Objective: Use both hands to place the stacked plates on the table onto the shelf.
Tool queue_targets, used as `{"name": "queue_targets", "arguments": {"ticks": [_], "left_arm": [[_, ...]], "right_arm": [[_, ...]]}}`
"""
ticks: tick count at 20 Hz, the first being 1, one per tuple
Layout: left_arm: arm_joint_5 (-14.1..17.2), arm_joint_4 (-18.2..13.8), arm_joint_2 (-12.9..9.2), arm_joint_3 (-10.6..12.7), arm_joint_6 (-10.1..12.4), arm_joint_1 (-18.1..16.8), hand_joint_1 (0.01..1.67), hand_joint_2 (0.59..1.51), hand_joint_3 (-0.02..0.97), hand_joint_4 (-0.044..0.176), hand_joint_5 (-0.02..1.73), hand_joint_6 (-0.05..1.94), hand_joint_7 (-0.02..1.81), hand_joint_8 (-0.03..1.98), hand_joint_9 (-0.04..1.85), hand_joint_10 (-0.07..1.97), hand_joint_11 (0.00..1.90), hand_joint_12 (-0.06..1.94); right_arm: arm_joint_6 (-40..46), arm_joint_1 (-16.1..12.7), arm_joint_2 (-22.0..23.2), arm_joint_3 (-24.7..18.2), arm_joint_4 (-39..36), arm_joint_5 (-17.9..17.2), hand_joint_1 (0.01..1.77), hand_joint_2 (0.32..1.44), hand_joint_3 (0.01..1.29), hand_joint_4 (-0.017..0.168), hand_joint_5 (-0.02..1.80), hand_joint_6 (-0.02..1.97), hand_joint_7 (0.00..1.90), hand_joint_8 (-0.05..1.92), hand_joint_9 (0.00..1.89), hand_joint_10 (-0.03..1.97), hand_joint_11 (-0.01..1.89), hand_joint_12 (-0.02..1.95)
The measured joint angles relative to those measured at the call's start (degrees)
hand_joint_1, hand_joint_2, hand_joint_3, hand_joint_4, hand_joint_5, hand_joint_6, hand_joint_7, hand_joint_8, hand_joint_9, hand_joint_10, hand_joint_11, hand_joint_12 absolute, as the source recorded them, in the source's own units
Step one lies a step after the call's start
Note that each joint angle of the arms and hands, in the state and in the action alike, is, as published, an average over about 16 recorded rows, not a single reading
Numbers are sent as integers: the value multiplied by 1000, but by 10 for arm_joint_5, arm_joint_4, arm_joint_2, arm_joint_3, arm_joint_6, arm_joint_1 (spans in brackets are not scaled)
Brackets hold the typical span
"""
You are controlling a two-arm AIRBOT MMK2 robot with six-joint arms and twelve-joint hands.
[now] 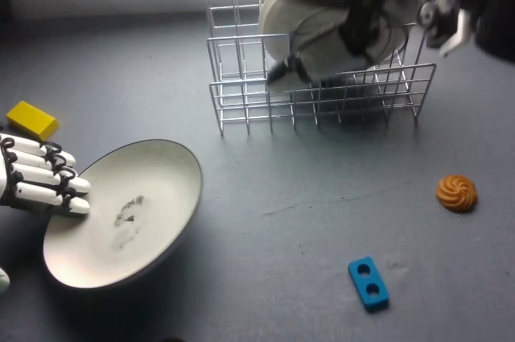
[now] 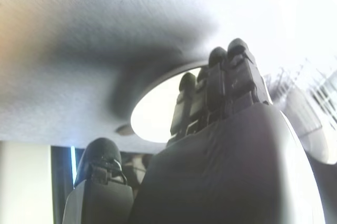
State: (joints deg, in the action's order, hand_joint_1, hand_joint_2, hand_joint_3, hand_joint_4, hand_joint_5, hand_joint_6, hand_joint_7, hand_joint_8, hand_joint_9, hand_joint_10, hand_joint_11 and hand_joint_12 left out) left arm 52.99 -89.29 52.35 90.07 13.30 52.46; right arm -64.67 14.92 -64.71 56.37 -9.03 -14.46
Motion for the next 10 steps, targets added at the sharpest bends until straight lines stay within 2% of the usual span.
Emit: {"name": "queue_targets", "arguments": {"ticks": [5, 10], "left_arm": [[-5, 7, 2, 1, 0, 16, 15, 1151, 11, -1, 76, -3, 6, -18, 81, 27, 26, 16], [-7, 11, 4, 1, 0, 27, 15, 1152, 12, -2, 69, -10, -4, -19, 82, 28, 23, 17]], "right_arm": [[-45, 41, -6, -44, 12, 11, 993, 839, 11, 4, 21, 45, 12, 16, 21, 5, 12, 12], [-89, 89, -26, -65, 34, 5, 1036, 838, 10, 4, 21, 45, 16, 15, 18, 5, 11, 12]]}}
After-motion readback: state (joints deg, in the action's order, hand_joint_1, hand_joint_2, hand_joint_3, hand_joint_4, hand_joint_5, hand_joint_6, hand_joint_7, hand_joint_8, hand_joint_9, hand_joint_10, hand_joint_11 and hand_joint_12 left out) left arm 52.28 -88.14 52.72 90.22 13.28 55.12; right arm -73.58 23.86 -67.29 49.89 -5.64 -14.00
